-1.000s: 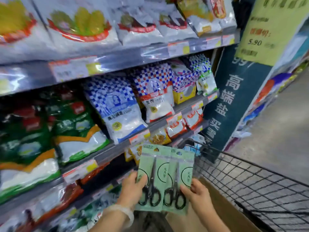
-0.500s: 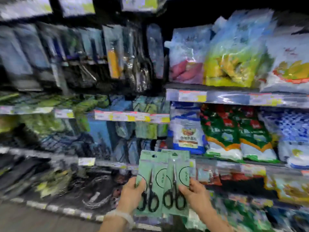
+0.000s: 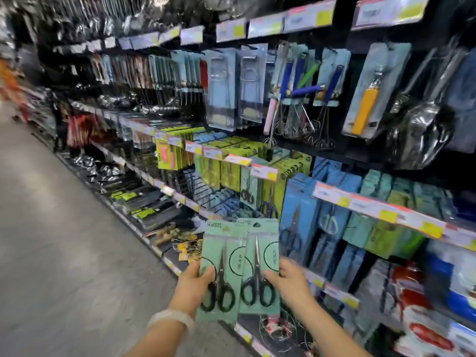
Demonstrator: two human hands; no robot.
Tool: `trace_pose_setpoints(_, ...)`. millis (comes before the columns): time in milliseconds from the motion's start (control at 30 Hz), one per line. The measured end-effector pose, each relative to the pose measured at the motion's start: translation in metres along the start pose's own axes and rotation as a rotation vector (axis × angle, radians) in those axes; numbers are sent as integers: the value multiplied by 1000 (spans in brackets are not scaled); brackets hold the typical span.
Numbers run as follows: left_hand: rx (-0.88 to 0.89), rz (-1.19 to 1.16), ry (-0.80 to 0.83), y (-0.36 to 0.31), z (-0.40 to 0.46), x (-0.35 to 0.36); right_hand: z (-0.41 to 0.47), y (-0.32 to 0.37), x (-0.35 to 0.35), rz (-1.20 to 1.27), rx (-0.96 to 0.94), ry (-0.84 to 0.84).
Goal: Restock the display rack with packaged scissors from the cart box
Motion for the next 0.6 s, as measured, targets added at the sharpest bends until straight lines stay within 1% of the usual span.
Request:
trace_pose_setpoints(100, -11, -18, -14, -10, 42, -18, 46, 6, 27, -4, 8, 0)
trace_pose_setpoints(200, -15, 20, 3, -26, 90, -31, 93, 16, 45, 2, 15, -24)
trace_pose_setpoints(300, 23, 36, 15, -43, 138, -39, 137, 26, 55, -26, 13, -48)
trace_pose_setpoints(467, -29, 36, 105, -43, 203, -42, 192, 12, 64, -76, 132, -154)
trace_pose_setpoints(600, -49, 68, 155, -56, 243, -39, 229, 5, 64, -134, 204, -223)
Point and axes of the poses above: each hand's wrist, its own z-axis towards the middle knuckle, its own x-axis out of the palm, y = z × x, the point moved 6 cm from there along z, towards the middle knuckle, and after that the axes turned 8 degrees about z, right-handed, at the moved point
